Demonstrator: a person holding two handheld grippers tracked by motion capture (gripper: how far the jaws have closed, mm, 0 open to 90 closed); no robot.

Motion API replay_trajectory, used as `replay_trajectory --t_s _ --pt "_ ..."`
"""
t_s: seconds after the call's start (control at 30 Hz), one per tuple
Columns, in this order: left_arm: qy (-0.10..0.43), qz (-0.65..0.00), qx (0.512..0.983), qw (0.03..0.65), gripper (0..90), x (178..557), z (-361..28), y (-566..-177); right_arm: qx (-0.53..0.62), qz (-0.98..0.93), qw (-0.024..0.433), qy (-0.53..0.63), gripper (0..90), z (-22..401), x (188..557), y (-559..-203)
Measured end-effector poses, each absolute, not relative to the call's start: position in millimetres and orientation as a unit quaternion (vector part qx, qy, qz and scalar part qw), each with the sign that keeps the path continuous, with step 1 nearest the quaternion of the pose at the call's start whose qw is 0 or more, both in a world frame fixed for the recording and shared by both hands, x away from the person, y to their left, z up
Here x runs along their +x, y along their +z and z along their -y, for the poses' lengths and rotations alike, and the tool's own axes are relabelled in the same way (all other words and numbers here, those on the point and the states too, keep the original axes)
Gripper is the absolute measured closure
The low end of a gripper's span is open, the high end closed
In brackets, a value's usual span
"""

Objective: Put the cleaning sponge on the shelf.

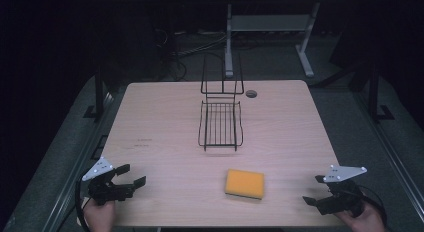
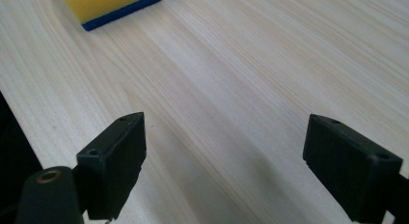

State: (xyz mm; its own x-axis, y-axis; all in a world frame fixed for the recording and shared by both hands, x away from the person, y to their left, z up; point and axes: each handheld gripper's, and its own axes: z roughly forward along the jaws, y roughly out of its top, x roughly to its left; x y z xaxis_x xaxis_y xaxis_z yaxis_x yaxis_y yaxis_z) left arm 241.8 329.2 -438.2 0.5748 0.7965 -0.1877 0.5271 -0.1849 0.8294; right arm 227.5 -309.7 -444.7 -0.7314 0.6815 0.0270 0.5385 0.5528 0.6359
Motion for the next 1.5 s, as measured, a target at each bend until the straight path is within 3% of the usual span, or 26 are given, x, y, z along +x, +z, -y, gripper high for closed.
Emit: replay_trajectory --t_s 1.5 --pt "0.155 -0.441 0.753 0.463 14.0 237.0 -333.6 -438.4 0.274 -0.912 0.088 0.293 14.8 254.2 239.2 -428.7"
